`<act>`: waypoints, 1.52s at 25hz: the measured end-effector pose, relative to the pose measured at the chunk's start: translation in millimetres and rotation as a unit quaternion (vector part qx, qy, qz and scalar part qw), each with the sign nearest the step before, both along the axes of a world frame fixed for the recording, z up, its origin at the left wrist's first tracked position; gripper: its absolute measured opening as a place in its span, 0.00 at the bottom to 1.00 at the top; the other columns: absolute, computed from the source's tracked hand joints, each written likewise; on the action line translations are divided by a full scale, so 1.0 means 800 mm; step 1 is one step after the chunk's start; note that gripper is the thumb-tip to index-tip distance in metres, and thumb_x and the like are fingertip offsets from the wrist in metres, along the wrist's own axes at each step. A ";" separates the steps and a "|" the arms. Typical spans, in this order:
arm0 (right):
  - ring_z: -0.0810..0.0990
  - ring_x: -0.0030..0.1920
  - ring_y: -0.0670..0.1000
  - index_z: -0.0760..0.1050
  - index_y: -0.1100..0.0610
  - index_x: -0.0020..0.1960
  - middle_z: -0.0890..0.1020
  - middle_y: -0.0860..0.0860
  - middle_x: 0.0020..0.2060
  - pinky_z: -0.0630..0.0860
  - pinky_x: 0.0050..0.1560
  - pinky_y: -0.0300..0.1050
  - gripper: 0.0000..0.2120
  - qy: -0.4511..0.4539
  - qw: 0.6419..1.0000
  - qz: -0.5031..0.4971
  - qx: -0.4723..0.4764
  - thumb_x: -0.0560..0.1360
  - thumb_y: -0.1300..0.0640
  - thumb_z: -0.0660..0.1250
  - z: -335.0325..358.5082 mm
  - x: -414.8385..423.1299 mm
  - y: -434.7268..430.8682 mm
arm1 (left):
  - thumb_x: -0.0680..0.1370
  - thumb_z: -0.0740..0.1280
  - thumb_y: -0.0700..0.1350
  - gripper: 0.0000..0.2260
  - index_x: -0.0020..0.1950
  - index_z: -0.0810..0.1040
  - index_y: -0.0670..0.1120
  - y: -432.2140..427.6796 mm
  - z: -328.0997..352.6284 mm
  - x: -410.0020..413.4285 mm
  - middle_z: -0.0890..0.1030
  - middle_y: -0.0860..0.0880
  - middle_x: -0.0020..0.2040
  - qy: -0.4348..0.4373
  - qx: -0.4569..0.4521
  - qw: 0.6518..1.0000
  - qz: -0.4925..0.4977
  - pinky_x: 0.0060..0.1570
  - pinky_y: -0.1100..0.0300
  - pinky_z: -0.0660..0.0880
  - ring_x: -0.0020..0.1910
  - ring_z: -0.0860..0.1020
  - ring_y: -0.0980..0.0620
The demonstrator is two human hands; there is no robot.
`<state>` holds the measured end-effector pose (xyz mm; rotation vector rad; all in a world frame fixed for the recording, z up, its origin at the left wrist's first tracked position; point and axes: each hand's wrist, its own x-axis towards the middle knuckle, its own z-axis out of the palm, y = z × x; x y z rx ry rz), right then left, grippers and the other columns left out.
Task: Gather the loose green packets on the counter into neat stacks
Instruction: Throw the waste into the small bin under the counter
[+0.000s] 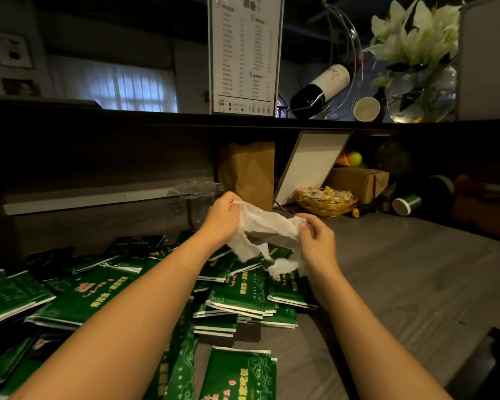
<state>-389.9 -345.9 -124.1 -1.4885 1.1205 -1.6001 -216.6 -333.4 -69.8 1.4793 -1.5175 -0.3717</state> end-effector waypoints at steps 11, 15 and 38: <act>0.70 0.35 0.46 0.77 0.63 0.41 0.73 0.55 0.32 0.66 0.39 0.44 0.13 0.208 0.964 0.141 -0.088 0.79 0.58 0.60 0.058 0.069 0.093 | 0.81 0.59 0.51 0.18 0.33 0.70 0.44 0.196 0.044 0.082 0.70 0.48 0.31 -0.200 0.059 0.977 0.044 0.31 0.59 0.60 0.31 0.67 0.53; 0.69 0.34 0.45 0.76 0.53 0.37 0.76 0.57 0.34 0.65 0.35 0.38 0.13 0.278 0.933 0.191 -0.124 0.79 0.57 0.59 0.084 0.118 0.170 | 0.81 0.57 0.49 0.20 0.30 0.62 0.45 0.297 0.042 0.125 0.64 0.48 0.28 -0.247 0.032 0.961 0.119 0.30 0.57 0.57 0.29 0.62 0.51; 0.76 0.42 0.45 0.74 0.55 0.59 0.77 0.51 0.47 0.73 0.37 0.34 0.10 0.225 0.832 0.503 -0.061 0.78 0.60 0.61 0.028 0.329 0.493 | 0.76 0.65 0.41 0.18 0.66 0.72 0.50 0.627 -0.060 0.223 0.77 0.48 0.56 0.026 0.047 0.964 0.262 0.42 0.61 0.69 0.50 0.75 0.52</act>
